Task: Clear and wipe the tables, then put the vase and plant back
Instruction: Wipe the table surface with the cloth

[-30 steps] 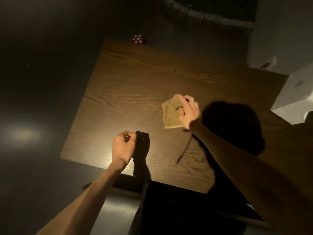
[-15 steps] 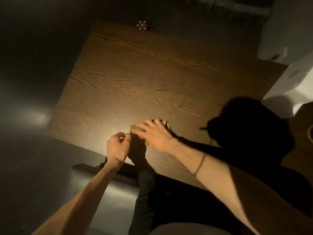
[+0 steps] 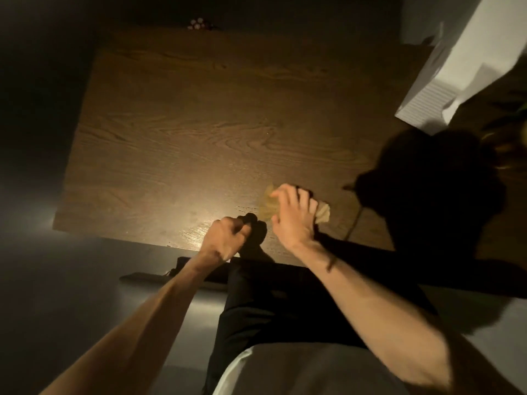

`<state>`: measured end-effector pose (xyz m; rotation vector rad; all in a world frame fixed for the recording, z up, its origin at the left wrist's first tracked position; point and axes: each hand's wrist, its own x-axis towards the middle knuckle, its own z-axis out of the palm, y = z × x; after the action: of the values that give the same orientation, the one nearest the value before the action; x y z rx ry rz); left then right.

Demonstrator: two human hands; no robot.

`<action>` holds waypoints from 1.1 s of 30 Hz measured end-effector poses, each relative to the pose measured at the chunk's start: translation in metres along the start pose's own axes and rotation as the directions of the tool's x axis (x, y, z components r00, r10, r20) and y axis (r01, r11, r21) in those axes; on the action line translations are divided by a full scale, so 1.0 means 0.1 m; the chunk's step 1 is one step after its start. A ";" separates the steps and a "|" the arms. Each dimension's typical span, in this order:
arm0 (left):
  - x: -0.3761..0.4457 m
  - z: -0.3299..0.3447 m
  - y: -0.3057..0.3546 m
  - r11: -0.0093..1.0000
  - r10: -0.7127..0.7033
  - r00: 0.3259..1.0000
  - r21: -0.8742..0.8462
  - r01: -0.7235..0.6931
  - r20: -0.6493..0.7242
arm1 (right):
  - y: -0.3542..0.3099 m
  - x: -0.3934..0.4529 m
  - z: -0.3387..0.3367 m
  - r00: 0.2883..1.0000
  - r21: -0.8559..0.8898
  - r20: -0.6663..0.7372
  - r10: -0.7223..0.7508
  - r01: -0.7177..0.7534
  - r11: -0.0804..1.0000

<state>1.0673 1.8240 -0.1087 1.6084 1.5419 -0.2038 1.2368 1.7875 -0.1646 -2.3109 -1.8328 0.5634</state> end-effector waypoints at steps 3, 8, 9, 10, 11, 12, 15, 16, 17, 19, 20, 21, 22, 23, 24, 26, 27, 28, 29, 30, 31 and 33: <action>0.00 -0.13 -0.04 0.990 0.019 1.000 0.142 -0.017 -0.013 | -0.27 -0.33 0.21 0.947 0.032 0.156 -0.282 0.281 0.959; -0.08 -0.23 0.06 0.981 0.017 1.000 0.194 -0.011 -0.025 | 0.12 -0.26 0.00 0.910 0.048 0.135 -0.392 0.390 0.920; -0.08 -0.22 0.08 0.977 0.019 1.000 0.211 -0.016 -0.013 | 0.27 -0.22 -0.08 0.937 0.035 0.106 -0.332 0.330 0.943; -0.06 -0.17 0.15 0.975 0.031 0.999 0.220 -0.032 0.009 | 0.49 -0.19 -0.19 0.969 0.015 0.069 -0.239 0.238 0.971; -0.04 -0.12 0.19 0.975 0.039 0.999 0.216 -0.045 0.034 | 0.70 -0.17 -0.28 0.990 0.001 0.033 -0.137 0.137 0.991; -0.01 -0.05 0.26 0.976 0.054 0.997 0.209 -0.065 0.059 | 0.96 -0.16 -0.36 1.000 -0.006 -0.010 -0.023 0.023 1.000; 0.04 0.22 0.47 0.974 0.097 0.990 0.193 -0.115 0.103 | 1.49 -0.22 -0.44 0.922 0.079 -0.113 0.369 -0.362 0.929; 0.04 0.31 0.53 0.969 0.125 0.985 0.199 -0.147 0.119 | 1.52 -0.24 -0.42 0.868 0.119 -0.140 0.477 -0.463 0.878; 0.03 0.38 0.59 0.960 0.152 0.979 0.216 -0.179 0.134 | 1.47 -0.29 -0.38 0.823 0.139 -0.156 0.546 -0.529 0.837; 0.01 0.47 0.68 0.930 0.204 0.968 0.278 -0.239 0.149 | 1.16 -0.41 -0.27 0.782 0.164 -0.163 0.602 -0.580 0.798; 0.01 0.49 0.70 0.915 0.226 0.963 0.306 -0.262 0.146 | 0.97 -0.48 -0.19 0.793 0.191 -0.154 0.589 -0.562 0.805; 0.01 0.49 0.69 0.908 0.239 0.961 0.320 -0.272 0.139 | 0.78 -0.55 -0.10 0.823 0.205 -0.138 0.552 -0.521 0.829; 0.03 0.47 0.67 0.908 0.243 0.961 0.318 -0.274 0.133 | 0.57 -0.62 -0.03 0.869 0.221 -0.112 0.482 -0.451 0.865; 0.03 0.45 0.63 0.914 0.242 0.962 0.302 -0.270 0.127 | 0.38 -0.70 0.01 0.911 0.209 -0.055 0.409 -0.391 0.897; 0.04 0.42 0.59 0.920 0.238 0.963 0.289 -0.264 0.122 | 0.24 -0.75 0.07 0.935 0.227 0.026 0.353 -0.350 0.909; 0.05 0.34 0.51 0.927 0.221 0.969 0.285 -0.243 0.109 | 0.15 -0.76 0.06 0.966 0.234 0.145 0.213 -0.242 0.942; 0.05 0.29 0.47 0.930 0.207 0.974 0.290 -0.226 0.096 | 0.16 -0.75 0.02 0.984 0.263 0.140 0.115 -0.149 0.953; 0.05 0.24 0.45 0.931 0.197 0.977 0.295 -0.213 0.083 | 0.19 -0.73 -0.01 0.996 0.274 0.090 0.023 -0.047 0.961; 0.05 0.20 0.42 0.931 0.192 0.979 0.303 -0.205 0.073 | 0.26 -0.73 -0.08 0.998 0.316 0.058 -0.003 -0.016 0.949; 0.04 0.17 0.41 0.926 0.193 0.979 0.318 -0.202 0.060 | 0.38 -0.72 -0.12 0.998 0.383 0.021 0.061 -0.064 0.922; 0.04 0.13 0.40 0.921 0.194 0.980 0.335 -0.200 0.050 | 0.51 -0.69 -0.19 0.985 0.423 -0.044 0.168 -0.133 0.896; 0.04 0.08 0.39 0.917 0.198 0.980 0.347 -0.195 0.029 | 0.81 -0.61 -0.35 0.891 0.466 -0.201 0.406 -0.278 0.840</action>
<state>1.1055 1.8269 -0.0980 2.0316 1.3909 -0.3782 1.3118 1.7132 -0.1468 -2.2688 -1.0350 0.5585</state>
